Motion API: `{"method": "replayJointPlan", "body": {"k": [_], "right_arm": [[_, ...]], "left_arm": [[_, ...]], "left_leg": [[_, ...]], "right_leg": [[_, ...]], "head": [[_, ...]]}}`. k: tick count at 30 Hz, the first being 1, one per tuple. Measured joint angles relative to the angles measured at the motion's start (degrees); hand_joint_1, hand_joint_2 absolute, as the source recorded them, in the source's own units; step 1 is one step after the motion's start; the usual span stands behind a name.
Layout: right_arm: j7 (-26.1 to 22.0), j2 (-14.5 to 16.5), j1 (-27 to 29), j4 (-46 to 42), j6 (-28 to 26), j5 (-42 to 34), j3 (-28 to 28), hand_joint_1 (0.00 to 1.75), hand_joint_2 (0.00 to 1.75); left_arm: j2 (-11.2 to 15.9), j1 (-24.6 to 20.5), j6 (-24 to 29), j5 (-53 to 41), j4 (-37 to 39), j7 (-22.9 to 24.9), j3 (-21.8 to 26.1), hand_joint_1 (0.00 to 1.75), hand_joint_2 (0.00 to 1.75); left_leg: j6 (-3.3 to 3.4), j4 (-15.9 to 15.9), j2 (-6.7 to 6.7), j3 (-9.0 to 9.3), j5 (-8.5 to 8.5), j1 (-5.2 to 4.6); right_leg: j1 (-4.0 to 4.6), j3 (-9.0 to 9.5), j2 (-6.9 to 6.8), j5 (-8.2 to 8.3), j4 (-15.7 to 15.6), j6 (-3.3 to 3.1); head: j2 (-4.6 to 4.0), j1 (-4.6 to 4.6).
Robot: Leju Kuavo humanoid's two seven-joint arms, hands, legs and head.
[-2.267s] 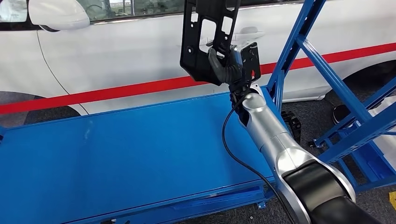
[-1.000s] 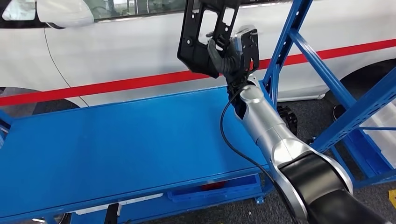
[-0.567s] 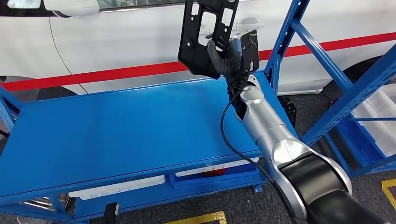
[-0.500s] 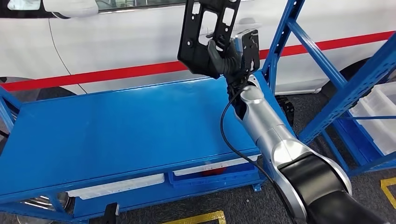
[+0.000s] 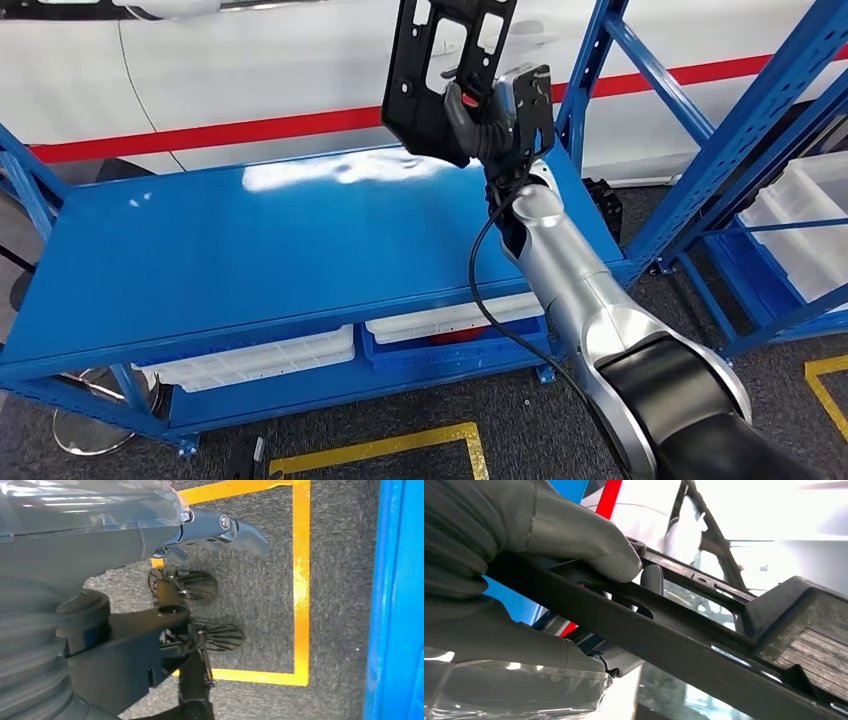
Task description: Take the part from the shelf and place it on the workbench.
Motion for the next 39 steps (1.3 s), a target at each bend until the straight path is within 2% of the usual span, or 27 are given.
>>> {"method": "replayJointPlan", "body": {"k": [2,3,4,6,7,8,9,11,13,15,17,18,19,21,22,23,24,26,27,29,30,32,33,34,37,38,39], "right_arm": [[-0.1,-0.5,1.8,-2.1,-0.5,1.1,0.0,1.75,1.75],[-0.1,-0.9,2.7,-3.1,-0.6,1.6,-0.1,1.75,1.75],[-0.1,-1.4,3.6,-4.1,-0.5,1.9,-0.1,1.75,1.75],[-0.3,-2.2,5.2,-5.4,0.2,1.8,-0.2,1.75,1.75],[-0.6,-2.6,5.9,-5.7,0.7,1.6,-0.3,1.75,1.75],[-0.9,-3.1,6.8,-5.9,1.4,1.3,-0.3,1.75,1.75],[-1.4,-3.4,7.5,-6.0,1.9,1.0,-0.4,1.75,1.75],[-2.4,-4.0,8.7,-6.1,2.8,0.4,-0.5,1.75,1.75],[-3.2,-4.3,9.1,-6.2,3.1,0.0,-0.6,1.75,1.75],[-3.5,-4.4,9.4,-6.3,3.2,-0.2,-0.6,1.75,1.75],[-3.7,-4.4,9.7,-6.2,3.3,-0.2,-0.6,1.75,1.75],[-3.8,-4.4,9.9,-6.1,3.4,-0.2,-0.6,1.75,1.75],[-4.0,-4.4,10.1,-6.0,3.5,-0.2,-0.6,1.75,1.75],[-4.4,-4.3,10.6,-6.0,3.6,-0.1,-0.6,1.75,1.75],[-4.7,-4.2,11.0,-6.0,3.6,0.0,-0.6,1.75,1.75],[-5.1,-4.2,11.5,-5.9,3.6,0.2,-0.6,1.75,1.75],[-5.4,-4.2,12.0,-5.9,3.6,0.4,-0.6,1.75,1.75],[-6.1,-4.2,13.0,-5.9,3.2,1.0,-0.6,1.75,1.75],[-6.3,-4.2,13.3,-5.9,2.8,1.3,-0.6,1.75,1.75],[-6.6,-4.2,13.6,-6.1,2.2,1.9,-0.5,1.75,1.75],[-6.6,-4.1,13.7,-6.2,2.0,2.1,-0.5,1.75,1.75],[-6.7,-4.1,14.0,-6.5,1.7,2.2,-0.5,1.75,1.75],[-6.6,-4.1,14.1,-6.6,1.5,2.3,-0.5,1.75,1.75],[-6.6,-4.2,14.3,-6.9,1.3,2.3,-0.5,1.75,1.75],[-6.4,-4.4,14.9,-7.9,0.8,2.9,-0.7,1.75,1.75],[-6.3,-4.5,15.2,-8.2,0.7,3.2,-0.8,1.75,1.75],[-6.3,-4.6,15.6,-8.4,0.7,3.5,-0.9,1.75,1.75]], "left_arm": [[-0.1,0.4,-0.2,-0.4,0.0,-0.2,0.0,0.00,1.75],[-0.1,0.5,-0.3,-0.6,0.0,-0.3,0.0,0.00,1.75],[-0.1,0.6,-0.4,-0.6,0.0,-0.4,0.0,0.00,1.75],[-0.2,0.9,-0.4,-0.5,0.0,-0.7,0.0,0.00,1.75],[-0.2,1.2,-0.3,-0.4,0.0,-0.8,0.0,0.00,1.75],[-0.2,1.6,-0.1,-0.3,0.0,-1.0,0.0,0.00,1.75],[-0.2,2.0,0.0,-0.1,0.0,-1.1,0.0,0.00,1.75],[-0.2,2.7,0.4,0.2,0.0,-1.4,0.0,0.00,1.75],[-0.2,3.3,0.7,0.5,0.0,-1.6,0.2,0.00,1.75],[-0.3,3.6,0.9,0.5,0.0,-1.7,0.4,0.00,1.75],[-0.2,3.9,1.0,0.5,0.0,-1.6,0.5,0.00,1.75],[-0.2,4.0,1.0,0.5,0.0,-1.6,0.6,0.00,1.75],[-0.1,4.2,1.0,0.5,0.0,-1.5,0.6,0.00,1.75],[0.0,4.3,1.1,0.5,0.0,-1.5,0.6,0.00,1.75],[0.0,4.4,1.1,0.5,0.0,-1.4,0.6,0.00,1.75],[0.1,4.4,1.1,0.5,0.0,-1.4,0.6,0.00,1.75],[0.1,4.4,1.1,0.4,0.0,-1.4,0.6,0.00,1.75],[0.2,4.5,1.2,0.4,0.0,-1.2,0.6,0.00,1.75],[0.2,4.4,1.2,0.4,0.0,-1.1,0.6,0.00,1.75],[0.3,4.4,1.2,0.3,0.0,-1.1,0.6,0.00,1.75],[0.3,4.5,1.2,0.2,0.0,-1.1,0.6,0.00,1.75],[0.3,4.7,1.3,0.0,0.0,-1.1,0.6,0.00,1.75],[0.3,4.7,1.3,-0.1,0.0,-1.1,0.6,0.00,1.75],[0.3,4.7,1.3,-0.2,0.0,-1.1,0.6,0.00,1.75],[0.3,4.7,1.4,-0.6,0.0,-1.1,0.6,0.00,1.75],[0.3,4.7,1.4,-0.8,0.0,-1.1,0.6,0.00,1.75],[0.3,4.7,1.5,-0.9,0.0,-1.0,0.6,0.00,1.75]], "left_leg": [[0.97,-0.1,0.09,-0.88,1.04,0.13],[1.57,-0.2,0.22,-1.51,1.75,0.20],[2.07,-0.3,0.33,-2.26,2.51,0.29],[2.63,-0.2,0.41,-3.91,3.93,0.12],[2.70,-0.2,0.41,-4.78,4.60,-0.01],[2.74,-0.2,0.40,-5.64,5.27,-0.14],[2.75,-0.2,0.38,-6.46,5.91,-0.27],[2.72,-0.1,0.30,-7.92,7.14,-0.59],[2.42,-0.1,0.29,-8.88,8.27,-0.89],[1.86,-0.4,0.40,-9.16,9.38,-0.84],[1.21,-0.7,0.36,-9.52,9.96,-0.80],[0.90,0.0,0.31,-10.10,8.85,-0.81],[0.62,1.7,0.27,-10.88,6.62,-0.80],[0.12,8.5,0.32,-12.72,0.42,-0.48],[-0.13,12.4,0.34,-13.33,-1.48,-0.33],[-0.32,15.4,0.36,-13.42,-1.93,-0.21],[-0.47,16.8,0.37,-12.73,-0.97,-0.12],[-0.67,13.7,0.38,-8.61,2.11,0.07],[-0.74,9.5,0.36,-5.31,2.19,0.09],[-0.24,2.1,0.14,-0.23,0.32,-0.09],[0.17,0.1,0.03,0.83,-0.56,-0.27],[1.24,-0.3,0.06,0.27,0.14,-0.33],[1.76,-0.3,0.17,-0.19,0.73,-0.33],[2.24,-0.4,0.30,-0.85,1.49,-0.28],[2.91,-0.3,0.42,-3.62,3.82,-0.48],[2.98,-0.2,0.42,-4.60,4.56,-0.62],[3.02,-0.2,0.40,-5.51,5.24,-0.77]], "right_leg": [[-0.05,-0.47,0.12,0.12,0.0,0.64],[-0.12,-1.03,0.19,-1.23,1.0,0.93],[-0.19,-1.81,0.26,-3.65,3.0,1.16],[-0.26,-3.71,0.29,-9.63,10.3,1.51],[-0.25,-4.35,0.30,-11.28,14.2,1.62],[-0.24,-4.40,0.30,-11.54,16.8,1.63],[-0.20,-3.59,0.30,-10.54,17.6,1.48],[0.07,0.99,0.35,-7.74,13.2,0.60],[0.57,7.37,0.26,-8.32,4.5,-0.41],[1.01,10.22,0.18,-9.43,-0.3,-0.74],[0.85,9.58,0.03,-8.16,-1.0,-1.08],[0.64,9.05,-0.12,-7.45,-1.4,-1.44],[0.36,8.30,-0.25,-6.59,-1.6,-1.73],[0.18,6.52,-0.33,-5.04,-1.6,-1.97],[0.17,5.60,-0.35,-4.31,-1.6,-1.88],[0.16,4.66,-0.40,-3.58,-1.5,-1.79],[0.15,3.71,-0.47,-2.87,-1.4,-1.66],[0.06,1.88,-0.57,-1.58,-1.1,-1.27],[0.09,1.04,-0.57,-1.03,-0.8,-0.99],[0.14,0.07,-0.57,0.01,-0.3,-0.35],[0.18,-0.13,-0.56,0.57,-0.3,0.00],[0.03,-0.38,-0.46,1.30,-0.5,0.73],[-0.07,-0.82,-0.34,0.48,0.0,1.07],[-0.18,-1.54,-0.22,-1.56,1.5,1.36],[-0.26,-4.59,-0.02,-10.31,12.6,1.88],[-0.23,-4.97,0.02,-11.36,15.9,1.89],[-0.18,-4.52,0.05,-10.97,17.6,1.75]], "head": [[0.00,0.01],[0.00,0.00],[-0.01,0.02],[-0.01,0.02],[-0.01,0.02],[-0.01,0.02],[-0.01,0.02],[-0.01,0.03],[-0.01,0.00],[-0.01,-0.02],[-0.01,-0.01],[-0.01,-0.02],[-0.01,-0.02],[-0.01,-0.04],[-0.01,-0.04],[-0.01,-0.04],[-0.01,-0.04],[-0.01,-0.04],[-0.01,-0.04],[-0.01,-0.03],[0.00,-0.03],[0.00,-0.02],[0.00,-0.02],[-0.01,-0.02],[-0.01,-0.02],[-0.01,-0.02],[-0.01,-0.02]]}}
